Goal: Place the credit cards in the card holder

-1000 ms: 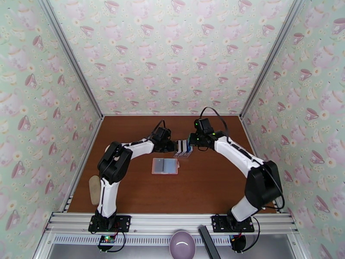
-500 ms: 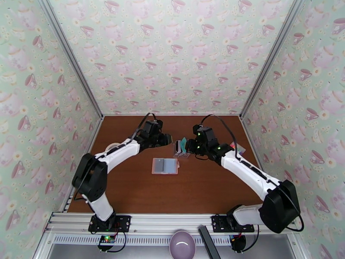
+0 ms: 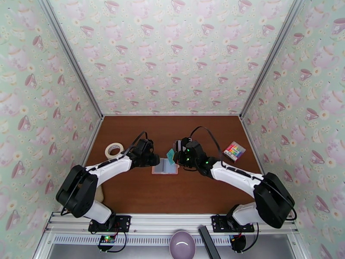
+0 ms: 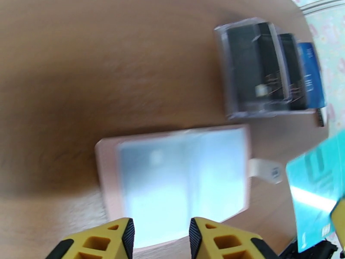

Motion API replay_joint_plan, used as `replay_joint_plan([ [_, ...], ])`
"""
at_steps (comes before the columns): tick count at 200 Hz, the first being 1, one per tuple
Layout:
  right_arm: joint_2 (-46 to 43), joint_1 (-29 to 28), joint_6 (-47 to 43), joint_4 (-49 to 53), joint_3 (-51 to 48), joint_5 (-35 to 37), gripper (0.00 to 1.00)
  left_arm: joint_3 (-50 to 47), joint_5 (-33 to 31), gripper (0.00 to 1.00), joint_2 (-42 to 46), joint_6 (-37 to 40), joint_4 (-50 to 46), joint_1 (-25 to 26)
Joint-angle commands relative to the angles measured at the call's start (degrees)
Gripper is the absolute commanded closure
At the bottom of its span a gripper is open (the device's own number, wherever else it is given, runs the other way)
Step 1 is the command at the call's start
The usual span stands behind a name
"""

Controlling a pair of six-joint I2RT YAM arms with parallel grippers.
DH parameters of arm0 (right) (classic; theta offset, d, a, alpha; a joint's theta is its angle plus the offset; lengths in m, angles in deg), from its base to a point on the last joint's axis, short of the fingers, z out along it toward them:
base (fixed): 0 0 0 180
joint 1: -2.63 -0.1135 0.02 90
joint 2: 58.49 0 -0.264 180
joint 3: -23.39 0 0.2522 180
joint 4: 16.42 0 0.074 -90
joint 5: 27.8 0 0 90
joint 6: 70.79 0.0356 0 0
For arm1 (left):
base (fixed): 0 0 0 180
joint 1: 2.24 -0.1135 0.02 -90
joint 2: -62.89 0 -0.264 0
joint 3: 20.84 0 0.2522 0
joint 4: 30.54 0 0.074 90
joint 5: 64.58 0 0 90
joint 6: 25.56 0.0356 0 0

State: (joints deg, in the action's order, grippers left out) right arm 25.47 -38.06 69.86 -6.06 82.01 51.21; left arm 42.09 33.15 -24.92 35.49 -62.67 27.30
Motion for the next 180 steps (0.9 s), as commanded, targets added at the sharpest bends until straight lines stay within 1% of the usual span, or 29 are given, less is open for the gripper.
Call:
replay_joint_plan([
  [1, 2.4, -0.9, 4.7, -9.8, -2.0, -0.4, 0.99, -1.4, -2.6, 0.57, 1.7, 1.3, 0.5, -0.6],
  [28, 5.6, -1.3, 7.0, -15.8, -4.0, -0.4, 0.99, -2.0, -2.3, 0.57, 0.3, 2.0, 1.2, -1.1],
  [73, 11.1, -2.0, 9.4, -21.6, -5.0, -0.4, 0.99, -3.1, 1.7, 0.57, -3.0, 1.1, 5.2, -2.1],
  [135, 13.7, -2.4, 9.9, -23.8, -6.8, 1.5, 1.0, -4.1, 2.2, 0.53, -5.9, 1.1, 7.5, -2.3],
  [180, 15.2, -2.7, 10.2, -25.4, -7.9, 1.2, 1.0, -4.0, 2.4, 0.55, -7.3, 1.1, 8.4, -2.2],
])
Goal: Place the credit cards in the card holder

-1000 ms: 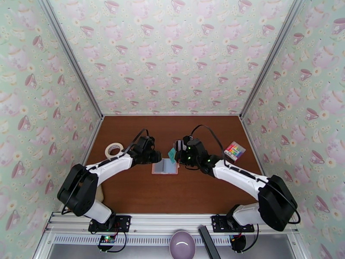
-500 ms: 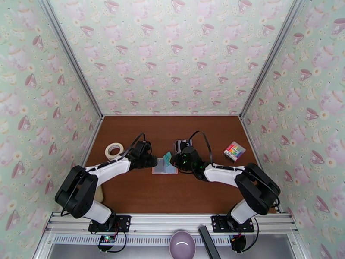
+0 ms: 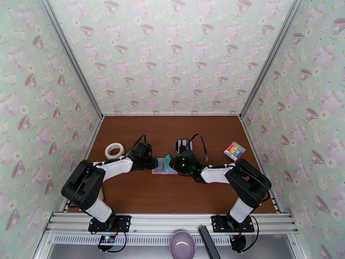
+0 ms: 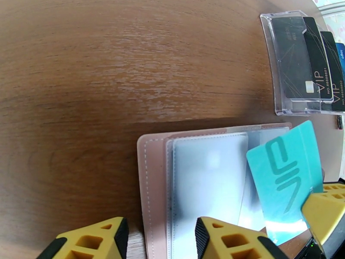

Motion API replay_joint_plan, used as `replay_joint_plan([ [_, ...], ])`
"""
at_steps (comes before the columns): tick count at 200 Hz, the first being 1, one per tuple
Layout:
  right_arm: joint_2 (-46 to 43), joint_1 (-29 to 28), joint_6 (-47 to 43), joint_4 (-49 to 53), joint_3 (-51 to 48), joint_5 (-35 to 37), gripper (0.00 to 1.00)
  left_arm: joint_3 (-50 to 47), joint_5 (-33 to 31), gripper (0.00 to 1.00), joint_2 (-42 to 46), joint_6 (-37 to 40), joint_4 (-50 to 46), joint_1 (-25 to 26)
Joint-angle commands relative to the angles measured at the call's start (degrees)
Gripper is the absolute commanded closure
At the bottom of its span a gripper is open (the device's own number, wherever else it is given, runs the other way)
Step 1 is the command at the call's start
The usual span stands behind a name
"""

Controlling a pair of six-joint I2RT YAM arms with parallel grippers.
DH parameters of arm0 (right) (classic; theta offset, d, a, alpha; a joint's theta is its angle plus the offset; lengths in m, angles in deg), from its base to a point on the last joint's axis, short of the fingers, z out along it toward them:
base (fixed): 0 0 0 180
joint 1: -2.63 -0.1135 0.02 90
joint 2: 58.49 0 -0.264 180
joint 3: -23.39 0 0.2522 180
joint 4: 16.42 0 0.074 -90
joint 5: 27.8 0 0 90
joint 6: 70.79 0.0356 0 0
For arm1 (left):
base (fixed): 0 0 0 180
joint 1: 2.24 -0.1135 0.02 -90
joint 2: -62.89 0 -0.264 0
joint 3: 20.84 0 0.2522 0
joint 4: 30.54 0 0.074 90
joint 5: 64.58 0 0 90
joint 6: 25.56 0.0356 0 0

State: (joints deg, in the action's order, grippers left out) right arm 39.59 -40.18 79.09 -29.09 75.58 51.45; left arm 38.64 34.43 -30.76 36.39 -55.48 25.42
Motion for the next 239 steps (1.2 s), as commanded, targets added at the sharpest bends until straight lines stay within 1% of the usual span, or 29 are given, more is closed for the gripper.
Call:
replay_joint_plan([
  [1, 1.0, -0.6, 1.0, -2.4, -1.6, 1.0, 1.0, -0.5, 1.1, 0.55, -1.5, 0.2, 1.2, -0.4],
  [41, 0.6, -0.6, 1.2, -3.5, -2.8, 1.1, 1.0, -0.2, 0.5, 0.61, -3.4, 0.5, 0.4, -0.3],
  [66, 0.5, -0.6, 1.0, -3.6, -3.3, 0.9, 1.0, -0.8, 0.2, 0.67, -3.7, 0.4, 0.6, -0.3],
  [112, 2.2, -0.7, 1.3, -5.5, -3.2, -0.8, 1.0, -1.7, 0.3, 0.68, -4.1, -0.1, 1.4, -0.2],
  [150, 4.9, -1.1, 2.3, -9.6, -3.9, -1.5, 0.99, -2.2, 0.5, 0.68, -4.5, -0.8, 2.3, 0.7],
  [174, 7.0, -1.2, 3.0, -12.0, -4.6, -1.4, 0.94, -2.9, 0.7, 0.68, -4.7, -1.4, 3.1, 1.0],
  [188, 7.4, -1.9, 3.1, -12.3, -4.8, -1.0, 0.88, -3.2, 0.7, 0.68, -4.6, -1.7, 3.4, 1.1],
  [203, 7.0, -2.4, 2.4, -10.9, -4.7, -0.3, 0.8, -3.4, 0.7, 0.68, -4.5, -1.7, 3.4, 1.2],
  [221, 5.8, -2.5, 1.1, -8.3, -4.2, 0.0, 0.76, -3.3, 0.7, 0.68, -4.5, -1.7, 3.4, 1.2],
  [239, 4.2, -2.5, -1.1, -3.6, -3.0, 0.7, 0.7, -3.0, 0.8, 0.68, -4.6, -1.9, 3.5, 1.2],
])
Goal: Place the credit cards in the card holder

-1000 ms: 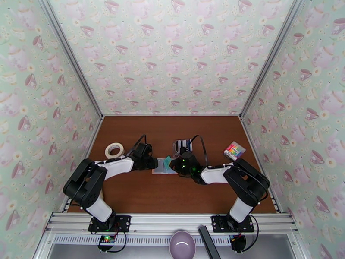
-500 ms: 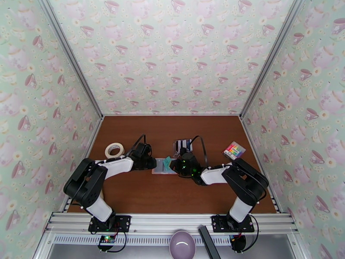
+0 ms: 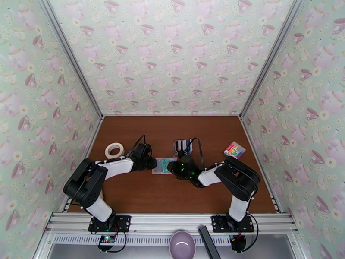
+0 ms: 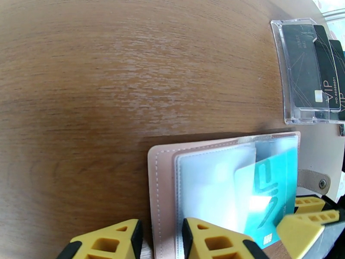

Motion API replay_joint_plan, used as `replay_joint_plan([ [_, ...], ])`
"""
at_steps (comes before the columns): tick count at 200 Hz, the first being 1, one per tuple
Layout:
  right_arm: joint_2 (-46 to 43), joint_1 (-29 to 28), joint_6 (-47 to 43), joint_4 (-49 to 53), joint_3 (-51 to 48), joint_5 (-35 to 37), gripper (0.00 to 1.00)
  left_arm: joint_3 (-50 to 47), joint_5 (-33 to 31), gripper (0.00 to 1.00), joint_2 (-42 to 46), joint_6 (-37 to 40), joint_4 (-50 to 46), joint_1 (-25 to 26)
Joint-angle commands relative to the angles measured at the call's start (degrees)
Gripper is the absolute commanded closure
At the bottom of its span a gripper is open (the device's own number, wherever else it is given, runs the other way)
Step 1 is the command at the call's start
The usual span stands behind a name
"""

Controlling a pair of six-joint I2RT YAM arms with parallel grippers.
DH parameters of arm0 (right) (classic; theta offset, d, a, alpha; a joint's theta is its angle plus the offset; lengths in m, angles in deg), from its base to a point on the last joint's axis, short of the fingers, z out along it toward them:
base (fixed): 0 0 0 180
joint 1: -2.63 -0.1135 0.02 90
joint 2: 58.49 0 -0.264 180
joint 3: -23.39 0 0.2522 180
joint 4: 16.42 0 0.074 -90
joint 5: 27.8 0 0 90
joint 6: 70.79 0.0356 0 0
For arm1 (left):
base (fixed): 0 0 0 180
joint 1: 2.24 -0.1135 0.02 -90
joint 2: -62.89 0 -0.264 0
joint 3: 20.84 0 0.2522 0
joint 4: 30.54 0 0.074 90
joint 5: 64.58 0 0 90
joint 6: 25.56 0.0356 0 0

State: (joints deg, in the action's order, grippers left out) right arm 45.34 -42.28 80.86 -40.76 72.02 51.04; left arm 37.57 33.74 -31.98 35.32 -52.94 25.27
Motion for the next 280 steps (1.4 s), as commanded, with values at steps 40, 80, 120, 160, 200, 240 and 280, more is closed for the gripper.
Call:
replay_joint_plan([
  [40, -4.0, -0.8, -9.4, 26.7, 7.3, 4.8, 0.65, -1.8, 1.6, 0.68, -3.6, -0.9, 1.1, 1.5],
  [80, -0.8, -2.0, -13.6, 38.0, 14.7, 6.7, 0.65, -1.7, 1.8, 0.68, -3.6, -1.0, 1.2, 1.5],
  [120, -0.2, -2.2, -14.7, 40.2, 16.2, 8.3, 0.69, -1.8, 1.6, 0.68, -3.4, -1.1, 0.8, 1.5],
  [160, 0.6, -2.2, -16.4, 43.6, 18.5, 9.6, 0.69, -2.0, 1.8, 0.68, -4.0, -1.1, 1.3, 1.5],
  [200, 0.2, -2.0, -15.7, 42.6, 17.9, 10.0, 0.77, -2.5, 1.9, 0.68, -4.5, -1.2, 1.8, 1.5],
  [240, -0.6, -1.9, -12.7, 36.3, 15.3, 8.5, 0.82, -3.2, 2.1, 0.68, -5.0, -1.4, 2.6, 1.5],
  [280, -0.3, -1.6, -10.9, 34.2, 14.5, 8.4, 0.84, -3.5, 2.5, 0.68, -5.2, -1.8, 3.3, 1.6],
])
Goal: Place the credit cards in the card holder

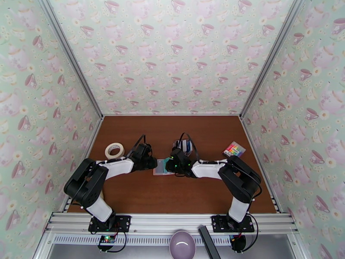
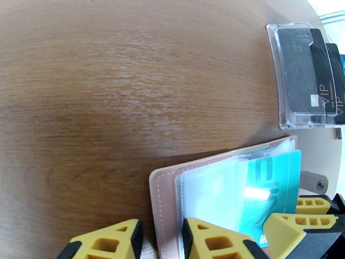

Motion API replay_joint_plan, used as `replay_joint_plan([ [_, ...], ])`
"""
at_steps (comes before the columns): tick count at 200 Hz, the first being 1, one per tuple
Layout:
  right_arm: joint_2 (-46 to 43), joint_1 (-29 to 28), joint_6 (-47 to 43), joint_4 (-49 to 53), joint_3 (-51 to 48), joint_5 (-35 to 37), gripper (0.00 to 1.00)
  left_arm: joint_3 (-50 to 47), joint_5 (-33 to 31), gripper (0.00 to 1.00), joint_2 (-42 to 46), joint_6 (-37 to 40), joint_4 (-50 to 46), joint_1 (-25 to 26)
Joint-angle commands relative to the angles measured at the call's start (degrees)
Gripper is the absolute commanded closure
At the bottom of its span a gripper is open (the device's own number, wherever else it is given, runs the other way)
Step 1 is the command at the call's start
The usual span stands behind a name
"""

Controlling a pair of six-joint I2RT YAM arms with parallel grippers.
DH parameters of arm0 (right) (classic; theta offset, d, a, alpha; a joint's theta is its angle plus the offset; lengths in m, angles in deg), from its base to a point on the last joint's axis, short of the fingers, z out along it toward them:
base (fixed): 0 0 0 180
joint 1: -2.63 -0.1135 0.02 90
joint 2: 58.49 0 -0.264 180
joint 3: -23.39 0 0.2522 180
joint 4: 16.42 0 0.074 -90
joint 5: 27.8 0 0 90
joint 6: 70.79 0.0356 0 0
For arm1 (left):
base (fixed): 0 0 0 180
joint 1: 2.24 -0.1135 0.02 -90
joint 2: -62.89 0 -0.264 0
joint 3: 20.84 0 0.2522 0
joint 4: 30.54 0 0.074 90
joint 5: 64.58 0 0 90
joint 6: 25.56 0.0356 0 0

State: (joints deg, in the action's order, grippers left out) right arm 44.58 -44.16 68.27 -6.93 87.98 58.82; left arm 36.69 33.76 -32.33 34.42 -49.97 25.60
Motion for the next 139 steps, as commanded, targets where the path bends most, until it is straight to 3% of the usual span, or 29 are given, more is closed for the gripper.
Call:
replay_joint_plan([
  [1, 0.5, 0.3, 1.8, 0.3, -1.5, 0.6, 0.84, -2.6, 2.5, 0.68, -4.9, -0.9, 0.4, 1.2],
  [88, 3.6, -1.1, 2.4, -0.5, -0.3, -3.9, 0.85, -3.3, 2.7, 0.68, -5.7, -2.4, 1.5, 1.4],
  [111, 3.7, -1.2, 1.3, 3.2, 0.2, -2.9, 0.75, -3.8, 2.6, 0.68, -5.9, -2.9, 2.1, 1.5],
  [139, 2.9, -1.2, -1.4, 8.9, 1.8, 0.0, 0.7, -3.9, 2.7, 0.68, -6.1, -3.0, 2.4, 1.6],
])
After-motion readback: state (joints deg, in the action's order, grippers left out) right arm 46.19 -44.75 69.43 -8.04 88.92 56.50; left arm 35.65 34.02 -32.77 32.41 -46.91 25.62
